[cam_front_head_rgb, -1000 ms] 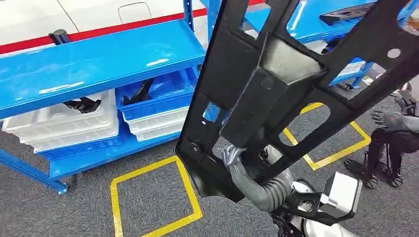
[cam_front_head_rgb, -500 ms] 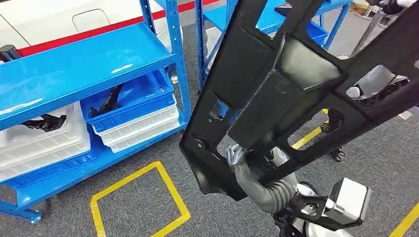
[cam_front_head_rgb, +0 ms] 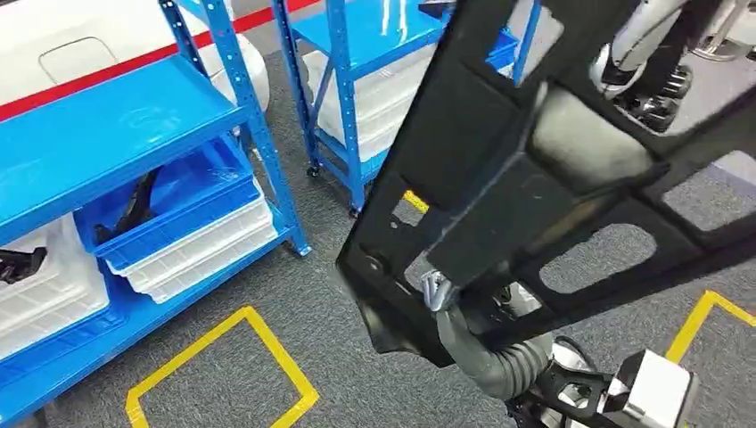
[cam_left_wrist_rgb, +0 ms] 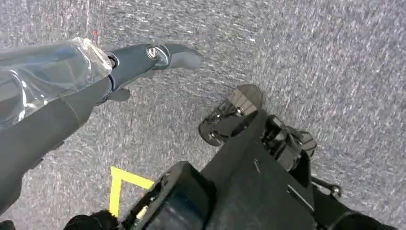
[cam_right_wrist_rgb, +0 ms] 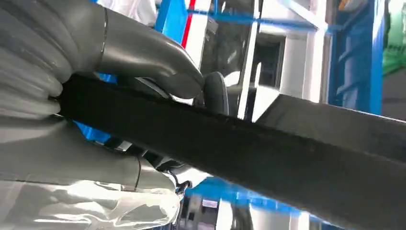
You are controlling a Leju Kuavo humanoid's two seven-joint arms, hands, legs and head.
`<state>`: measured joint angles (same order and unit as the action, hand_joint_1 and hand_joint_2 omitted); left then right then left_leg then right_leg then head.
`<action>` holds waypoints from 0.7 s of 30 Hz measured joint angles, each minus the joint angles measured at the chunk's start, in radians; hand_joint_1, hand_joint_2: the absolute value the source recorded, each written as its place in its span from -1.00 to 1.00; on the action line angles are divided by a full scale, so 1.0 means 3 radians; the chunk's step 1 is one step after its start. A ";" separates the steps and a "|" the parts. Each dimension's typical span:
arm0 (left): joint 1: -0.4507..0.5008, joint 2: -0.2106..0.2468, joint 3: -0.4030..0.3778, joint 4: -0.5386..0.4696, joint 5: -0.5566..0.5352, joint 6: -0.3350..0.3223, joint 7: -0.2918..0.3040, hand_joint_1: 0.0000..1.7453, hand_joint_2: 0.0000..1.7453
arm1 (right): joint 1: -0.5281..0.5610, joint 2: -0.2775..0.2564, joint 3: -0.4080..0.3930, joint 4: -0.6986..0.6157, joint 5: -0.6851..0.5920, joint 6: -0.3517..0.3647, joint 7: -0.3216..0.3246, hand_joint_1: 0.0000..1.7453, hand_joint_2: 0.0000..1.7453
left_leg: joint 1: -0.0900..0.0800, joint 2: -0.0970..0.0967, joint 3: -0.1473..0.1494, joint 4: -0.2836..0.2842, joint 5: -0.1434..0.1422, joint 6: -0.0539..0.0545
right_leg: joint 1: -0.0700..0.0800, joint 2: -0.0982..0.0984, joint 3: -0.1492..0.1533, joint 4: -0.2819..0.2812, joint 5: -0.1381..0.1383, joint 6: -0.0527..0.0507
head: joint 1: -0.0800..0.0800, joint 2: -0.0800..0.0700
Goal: Take the parts from the cabinet and place them on the table.
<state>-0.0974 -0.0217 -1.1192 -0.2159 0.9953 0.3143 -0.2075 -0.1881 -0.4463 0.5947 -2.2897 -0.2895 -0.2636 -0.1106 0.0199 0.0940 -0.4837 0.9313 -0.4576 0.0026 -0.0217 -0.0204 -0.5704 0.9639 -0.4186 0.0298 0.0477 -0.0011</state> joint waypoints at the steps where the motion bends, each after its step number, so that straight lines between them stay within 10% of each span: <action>1: -0.0001 0.0000 0.0005 0.0000 0.0026 0.0004 0.0000 -1.00 1.00 | 0.0040 -0.0001 -0.0005 -0.0044 0.0061 -0.0001 0.0000 1.00 1.00 | 0.0007 -0.0141 -0.0032 0.0101 -0.0090 -0.0010 | -0.0002 0.0029 -0.0003 0.0000 0.0002 -0.0011 | -0.0004 0.0000; 4: -0.0003 0.0001 0.0015 0.0000 0.0070 0.0012 0.0029 -1.00 1.00 | 0.0169 -0.0006 -0.0025 -0.0113 0.0132 -0.0020 -0.0018 1.00 1.00 | -0.0005 -0.0264 -0.0416 0.0942 -0.0493 -0.0004 | 0.0018 0.0120 -0.0021 0.0002 0.0013 -0.0054 | -0.0004 0.0000; 6: -0.0021 0.0005 0.0019 0.0000 0.0079 0.0016 0.0034 -1.00 1.00 | 0.0264 -0.0006 -0.0052 -0.0147 0.0123 -0.0020 -0.0053 1.00 1.00 | -0.0022 -0.0277 -0.0512 0.1136 -0.0485 0.0018 | 0.0036 0.0204 -0.0019 0.0002 0.0017 -0.0062 | -0.0004 0.0000; 8: -0.0015 0.0006 0.0020 0.0000 0.0090 0.0030 0.0033 -1.00 1.00 | 0.0316 -0.0006 -0.0077 -0.0160 0.0082 -0.0018 -0.0098 1.00 1.00 | -0.0048 -0.0309 -0.0343 0.0757 -0.0232 0.0080 | 0.0056 0.0308 -0.0009 0.0002 0.0022 -0.0068 | -0.0004 0.0000; 10: -0.0006 0.0037 0.0020 0.0005 0.0089 0.0050 0.0023 -1.00 1.00 | 0.0365 -0.0006 -0.0091 -0.0174 0.0051 -0.0003 -0.0149 1.00 1.00 | -0.0069 -0.0597 -0.0091 0.0148 0.0045 0.0182 | 0.0051 0.0392 -0.0008 0.0000 0.0032 -0.0071 | 0.0000 0.0000; 15: -0.0008 0.0056 0.0015 0.0006 0.0051 0.0060 -0.0014 -1.00 1.00 | 0.0481 -0.0009 -0.0108 -0.0191 0.0023 0.0013 -0.0249 1.00 1.00 | -0.0049 -0.0511 -0.0035 -0.0017 0.0065 0.0200 | 0.0068 0.0558 -0.0069 -0.0025 0.0089 0.0028 | 0.0001 0.0000; 17: 0.0000 0.0060 0.0014 0.0008 0.0033 0.0060 -0.0023 -1.00 1.00 | 0.0490 -0.0011 -0.0130 -0.0196 0.0032 0.0015 -0.0282 1.00 1.00 | -0.0045 -0.0415 -0.0018 -0.0055 0.0088 0.0203 | 0.0066 0.0217 -0.0168 0.0198 -0.0086 0.0051 | 0.0011 0.0000; 19: 0.0013 0.0061 0.0011 0.0008 0.0011 0.0061 -0.0017 -1.00 1.00 | 0.0532 -0.0009 -0.0133 -0.0196 0.0097 0.0008 -0.0319 1.00 1.00 | -0.0051 -0.0301 -0.0020 -0.0054 0.0085 0.0204 | 0.0040 0.0119 -0.0440 0.0780 -0.0374 0.0093 | 0.0011 0.0000; 21: 0.0018 0.0066 0.0009 0.0008 -0.0018 0.0065 0.0011 -1.00 1.00 | 0.0584 -0.0010 -0.0136 -0.0196 0.0174 -0.0025 -0.0342 1.00 1.00 | -0.0049 -0.0202 -0.0026 -0.0050 0.0082 0.0199 | 0.0021 0.0110 -0.0561 0.1052 -0.0427 0.0123 | 0.0011 0.0000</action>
<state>-0.0921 -0.0019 -1.1166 -0.2136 0.9899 0.3338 -0.2041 -0.0129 -0.4494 0.5539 -2.3484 -0.2373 -0.2712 -0.2133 0.0051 0.0334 -0.4915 0.9164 -0.4331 0.0622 -0.0154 0.0125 -0.7386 1.2795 -0.5466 0.0666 0.0511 -0.0011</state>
